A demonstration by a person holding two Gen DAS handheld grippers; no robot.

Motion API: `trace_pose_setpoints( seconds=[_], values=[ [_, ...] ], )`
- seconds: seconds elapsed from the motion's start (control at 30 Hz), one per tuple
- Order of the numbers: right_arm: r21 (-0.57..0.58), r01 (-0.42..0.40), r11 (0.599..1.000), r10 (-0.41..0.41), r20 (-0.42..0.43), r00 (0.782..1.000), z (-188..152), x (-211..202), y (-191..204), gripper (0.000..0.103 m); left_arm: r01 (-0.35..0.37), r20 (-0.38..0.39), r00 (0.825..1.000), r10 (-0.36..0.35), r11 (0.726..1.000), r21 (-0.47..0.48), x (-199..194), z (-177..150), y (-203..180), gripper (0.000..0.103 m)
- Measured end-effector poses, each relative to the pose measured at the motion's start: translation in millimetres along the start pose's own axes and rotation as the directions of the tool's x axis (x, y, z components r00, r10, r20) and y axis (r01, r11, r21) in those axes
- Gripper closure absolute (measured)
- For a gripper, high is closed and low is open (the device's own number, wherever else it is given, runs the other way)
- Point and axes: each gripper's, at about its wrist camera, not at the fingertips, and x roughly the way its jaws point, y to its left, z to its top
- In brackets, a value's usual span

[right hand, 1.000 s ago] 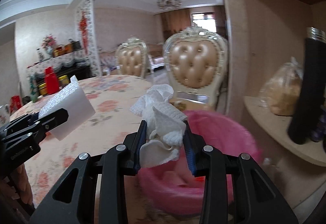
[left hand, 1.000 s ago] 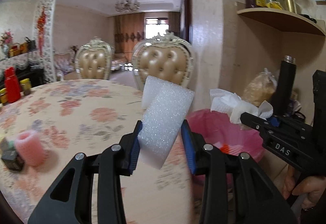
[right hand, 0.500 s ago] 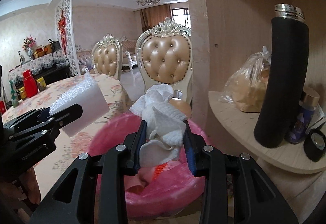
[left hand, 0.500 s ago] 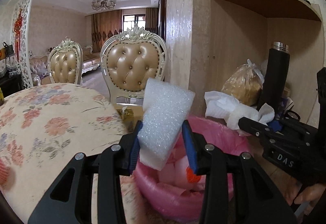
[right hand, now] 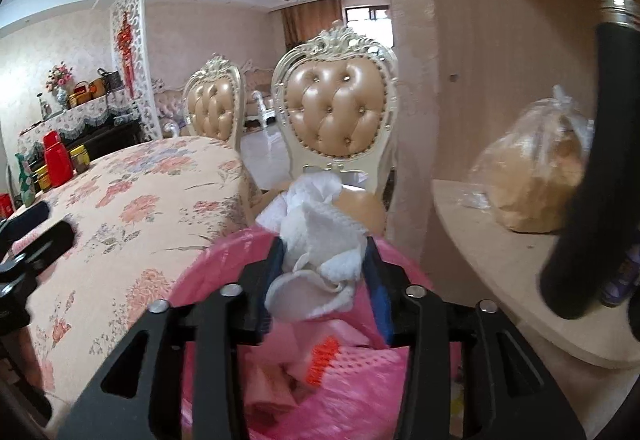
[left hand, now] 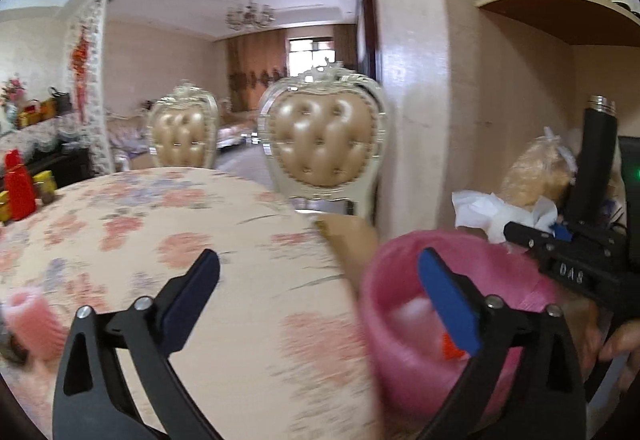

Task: Collect trash
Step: 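Open both grippers over the pink bin to drop the items, then move both grippers back over the table items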

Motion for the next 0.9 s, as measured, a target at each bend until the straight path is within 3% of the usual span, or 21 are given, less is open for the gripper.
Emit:
trace_pose_setpoints(
  seconds=[0.07, 0.2, 0.3, 0.5, 0.63, 0.73, 0.8, 0.9],
  values=[
    [-0.002, 0.012, 1.000, -0.012, 0.009, 1.000, 3, 5, 7, 0.037, -0.046, 0.002, 0.999, 0.046, 0.999, 0.017, -14, -6, 17, 0.005],
    [-0.008, -0.012, 1.000, 0.012, 0.021, 1.000, 9, 4, 25, 0.037, -0.142, -0.004, 0.990, 0.143, 0.989, 0.051, -45, -24, 55, 0.005],
    [-0.014, -0.066, 0.998, 0.066, 0.029, 0.997, 12, 0, 51, 0.037, -0.202, -0.014, 0.979, 0.202, 0.979, 0.016, -70, -37, 90, 0.005],
    [-0.110, -0.213, 0.971, 0.214, -0.005, 0.977, 5, -5, 136, 0.036, -0.348, -0.043, 0.937, 0.346, 0.932, -0.097, -113, -58, 169, 0.005],
    [-0.165, -0.327, 0.931, 0.322, -0.055, 0.945, -5, -5, 202, 0.036, -0.454, -0.060, 0.891, 0.450, 0.878, -0.154, -141, -66, 222, 0.005],
    [-0.212, -0.417, 0.884, 0.401, -0.116, 0.909, -17, -5, 258, 0.036, -0.533, -0.086, 0.846, 0.526, 0.827, -0.181, -163, -72, 263, 0.005],
    [-0.233, -0.481, 0.845, 0.453, -0.163, 0.876, -27, -4, 296, 0.036, -0.580, -0.111, 0.814, 0.570, 0.788, -0.206, -177, -76, 295, 0.005],
    [-0.281, -0.556, 0.782, 0.505, -0.236, 0.830, -43, -3, 353, 0.036, -0.661, -0.144, 0.748, 0.648, 0.708, -0.250, -193, -81, 342, 0.005]
  ],
)
